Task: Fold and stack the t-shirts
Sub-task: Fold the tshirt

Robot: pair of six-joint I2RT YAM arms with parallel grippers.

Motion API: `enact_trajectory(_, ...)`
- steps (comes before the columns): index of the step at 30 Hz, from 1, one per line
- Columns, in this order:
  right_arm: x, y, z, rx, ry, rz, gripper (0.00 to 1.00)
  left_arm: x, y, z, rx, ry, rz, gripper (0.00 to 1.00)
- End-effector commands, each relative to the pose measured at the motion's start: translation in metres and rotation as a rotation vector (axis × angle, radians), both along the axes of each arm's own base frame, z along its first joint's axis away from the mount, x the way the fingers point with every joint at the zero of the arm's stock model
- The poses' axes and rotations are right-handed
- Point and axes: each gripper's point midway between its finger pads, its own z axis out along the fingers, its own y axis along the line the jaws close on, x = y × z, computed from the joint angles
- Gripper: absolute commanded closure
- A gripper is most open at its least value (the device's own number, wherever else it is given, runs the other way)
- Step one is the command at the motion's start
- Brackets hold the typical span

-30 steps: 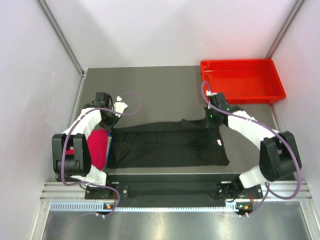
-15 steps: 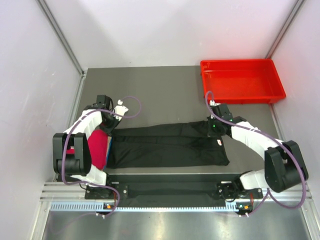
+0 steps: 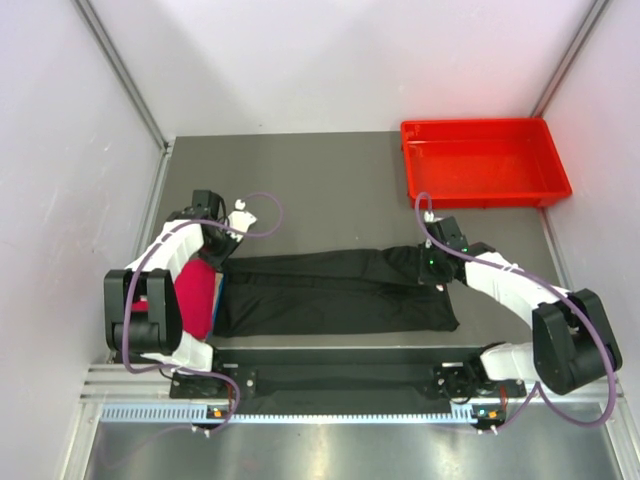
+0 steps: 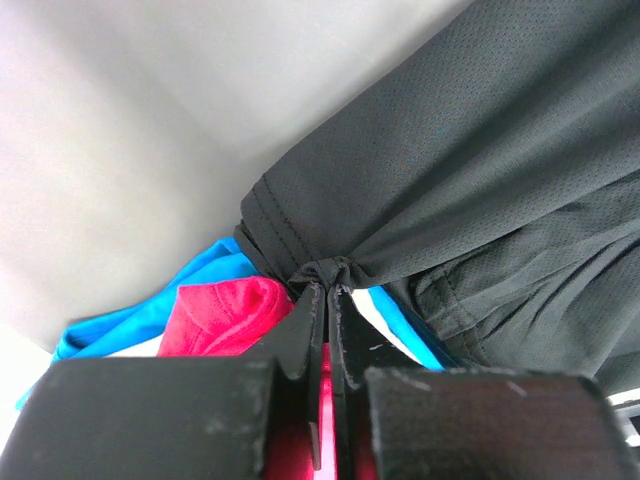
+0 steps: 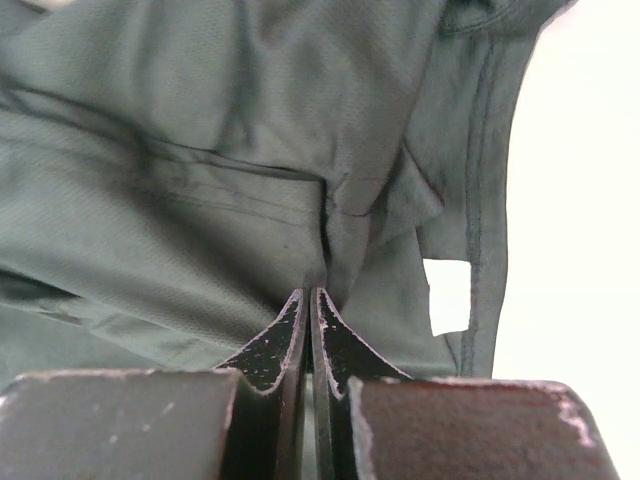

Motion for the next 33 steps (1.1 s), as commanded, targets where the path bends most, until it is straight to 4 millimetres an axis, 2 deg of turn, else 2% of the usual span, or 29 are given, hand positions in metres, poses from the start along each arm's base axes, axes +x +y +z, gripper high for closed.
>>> enact_trajectory(1, -0.007, -0.006, -0.005, -0.010, 0.016, -0.039, 1.00, -0.009, 0.000, -0.003, -0.001, 0.024, -0.028, 0.96)
enact_trajectory(3, -0.009, -0.006, -0.010, -0.012, 0.032, -0.039, 1.00, -0.014, 0.000, -0.004, -0.001, 0.048, -0.033, 0.84)
enact_trajectory(4, -0.010, -0.007, -0.011, -0.016, 0.042, -0.044, 0.98, -0.013, 0.000, 0.000, -0.002, 0.046, -0.043, 0.71)
enact_trajectory(5, -0.009, -0.009, -0.011, -0.025, 0.040, -0.050, 0.92, -0.013, 0.000, 0.003, 0.000, 0.046, -0.047, 0.63)
enact_trajectory(6, -0.010, -0.010, -0.008, -0.036, 0.044, -0.058, 0.72, -0.018, 0.000, 0.009, 0.003, 0.057, -0.053, 0.56)
enact_trajectory(8, -0.007, -0.015, -0.002, -0.054, 0.024, -0.078, 0.61, -0.013, 0.000, 0.024, 0.005, 0.029, -0.081, 0.24)
enact_trajectory(9, -0.005, -0.016, 0.005, -0.050, 0.004, -0.088, 0.54, -0.012, -0.003, 0.033, -0.007, 0.011, -0.094, 0.22)
enact_trajectory(10, -0.004, -0.016, 0.008, -0.048, -0.007, -0.090, 0.53, -0.014, -0.004, 0.039, -0.013, 0.012, -0.116, 0.21)
enact_trajectory(13, -0.001, -0.020, 0.022, -0.053, -0.048, -0.112, 0.50, 0.005, -0.019, 0.072, -0.086, -0.086, -0.150, 0.21)
enact_trajectory(14, 0.001, -0.024, 0.024, -0.070, -0.060, -0.128, 0.49, 0.009, -0.025, 0.076, -0.116, -0.102, -0.155, 0.26)
enact_trajectory(15, 0.000, -0.028, 0.027, -0.079, -0.069, -0.137, 0.48, 0.012, -0.036, 0.077, -0.174, -0.112, -0.173, 0.29)
enact_trajectory(16, 0.003, -0.035, 0.029, -0.096, -0.079, -0.161, 0.48, 0.021, -0.037, 0.076, -0.183, -0.138, -0.156, 0.34)
enact_trajectory(17, 0.003, -0.039, 0.029, -0.101, -0.082, -0.176, 0.48, 0.025, -0.040, 0.070, -0.188, -0.124, -0.146, 0.50)
enact_trajectory(18, 0.004, -0.041, 0.033, -0.094, -0.095, -0.185, 0.48, 0.029, -0.040, 0.065, -0.190, -0.118, -0.133, 0.56)
enact_trajectory(21, 0.014, -0.045, 0.046, -0.068, -0.154, -0.218, 0.47, 0.036, -0.038, 0.045, -0.181, -0.066, -0.071, 0.61)
enact_trajectory(24, 0.039, -0.045, 0.061, -0.044, -0.230, -0.222, 0.41, 0.039, -0.033, 0.022, -0.122, -0.028, -0.063, 0.57)
enact_trajectory(26, 0.055, -0.046, 0.065, -0.023, -0.261, -0.215, 0.37, 0.038, -0.023, 0.006, -0.032, -0.018, -0.052, 0.48)
enact_trajectory(27, 0.066, -0.045, 0.059, -0.009, -0.260, -0.208, 0.37, 0.044, -0.020, 0.002, -0.007, -0.042, -0.049, 0.43)
enact_trajectory(28, 0.073, -0.048, 0.057, 0.012, -0.253, -0.213, 0.37, 0.043, -0.019, -0.001, 0.007, -0.038, -0.043, 0.32)
enact_trajectory(32, 0.102, -0.055, 0.040, 0.051, -0.267, -0.231, 0.40, 0.044, -0.017, -0.010, 0.017, -0.007, -0.020, 0.26)
enact_trajectory(33, 0.105, -0.049, 0.038, 0.087, -0.263, -0.212, 0.41, 0.042, -0.017, -0.014, 0.019, 0.006, -0.010, 0.26)
